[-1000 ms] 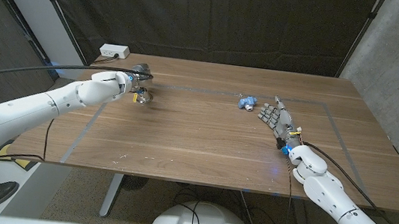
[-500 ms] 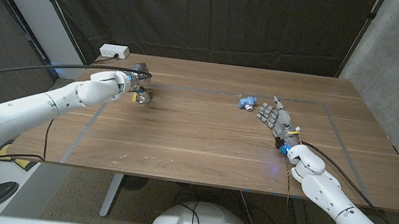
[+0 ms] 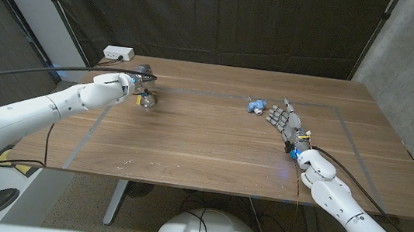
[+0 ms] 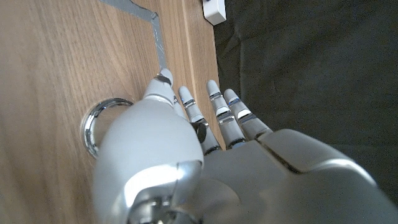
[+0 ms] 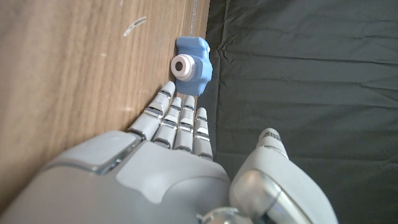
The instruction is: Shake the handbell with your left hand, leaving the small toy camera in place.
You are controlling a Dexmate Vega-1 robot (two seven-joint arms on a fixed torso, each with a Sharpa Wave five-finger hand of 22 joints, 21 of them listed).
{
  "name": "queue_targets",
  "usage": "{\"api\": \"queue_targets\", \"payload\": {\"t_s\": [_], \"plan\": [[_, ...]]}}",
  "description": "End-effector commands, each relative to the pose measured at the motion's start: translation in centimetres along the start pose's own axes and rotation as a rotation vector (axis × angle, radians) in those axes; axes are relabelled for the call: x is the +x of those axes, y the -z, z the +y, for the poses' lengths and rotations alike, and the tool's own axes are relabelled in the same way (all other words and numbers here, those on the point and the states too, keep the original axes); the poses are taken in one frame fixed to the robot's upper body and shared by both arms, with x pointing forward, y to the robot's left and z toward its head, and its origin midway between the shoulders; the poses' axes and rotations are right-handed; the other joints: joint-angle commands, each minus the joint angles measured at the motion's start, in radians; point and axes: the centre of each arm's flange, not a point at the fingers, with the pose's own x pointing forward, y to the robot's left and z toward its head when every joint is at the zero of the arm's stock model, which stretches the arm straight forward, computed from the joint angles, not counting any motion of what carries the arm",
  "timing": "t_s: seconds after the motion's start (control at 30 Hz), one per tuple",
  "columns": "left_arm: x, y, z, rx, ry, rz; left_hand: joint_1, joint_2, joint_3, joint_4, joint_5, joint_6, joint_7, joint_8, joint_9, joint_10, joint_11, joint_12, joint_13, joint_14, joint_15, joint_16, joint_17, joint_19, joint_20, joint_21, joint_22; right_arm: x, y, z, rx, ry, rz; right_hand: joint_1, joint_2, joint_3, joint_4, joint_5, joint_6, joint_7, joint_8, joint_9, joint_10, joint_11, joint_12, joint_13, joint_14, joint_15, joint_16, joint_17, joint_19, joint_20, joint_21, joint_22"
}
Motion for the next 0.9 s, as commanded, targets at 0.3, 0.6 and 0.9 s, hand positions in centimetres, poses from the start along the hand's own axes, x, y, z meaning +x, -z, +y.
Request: {"api": "queue_targets", "payload": {"t_s": [0.3, 0.6, 0.9], "plan": [[-0.36, -0.20, -0.23, -0.005, 0.010, -0.013, -0.015, -0.032, 0.006, 0.051, -0.116, 0.077, -0.011, 0.107, 0.040, 0.083, 0.000, 0.057, 0.075, 0.105, -0.145, 0.037, 0.051, 0.001, -0.016, 0.044, 0.012, 0.15, 0.36, 0.08, 0.003, -0.002, 0.003, 0.003, 0.003, 0.007, -0.002, -0.002, 0.002, -0.003, 0.001, 0.005, 0.006, -0.005, 0.004, 0.006, 0.008, -0.002, -0.002, 0.004, 0.009, 0.000, 0.003, 0.006], [-0.51, 0.01, -0.24, 0.001, 0.020, -0.004, 0.056, -0.004, 0.053, 0.025, -0.136, 0.000, -0.011, 0.112, 0.030, 0.018, 0.002, 0.060, 0.137, 0.051, -0.137, 0.013, 0.108, -0.020, -0.002, 0.065, 0.015, 0.33, 0.45, 0.23, 0.003, -0.005, 0.002, 0.004, 0.002, 0.007, -0.003, -0.002, 0.001, -0.005, 0.001, 0.005, 0.006, -0.005, 0.003, 0.006, 0.008, -0.002, -0.002, 0.004, 0.009, 0.000, 0.003, 0.006], [0.12, 0.05, 0.06, 0.008, 0.037, 0.000, -0.023, -0.067, 0.043, 0.078, -0.158, -0.182, -0.050, 0.042, -0.012, -0.145, 0.004, 0.004, 0.181, -0.110, -0.119, -0.044, 0.128, -0.100, -0.003, 0.068, 0.005, 0.32, 0.46, 0.28, 0.004, -0.001, 0.000, 0.004, 0.002, 0.007, -0.004, -0.002, -0.001, -0.005, -0.001, 0.005, 0.004, -0.005, 0.002, 0.006, 0.007, -0.001, -0.003, 0.004, 0.009, 0.000, 0.002, 0.006]]}}
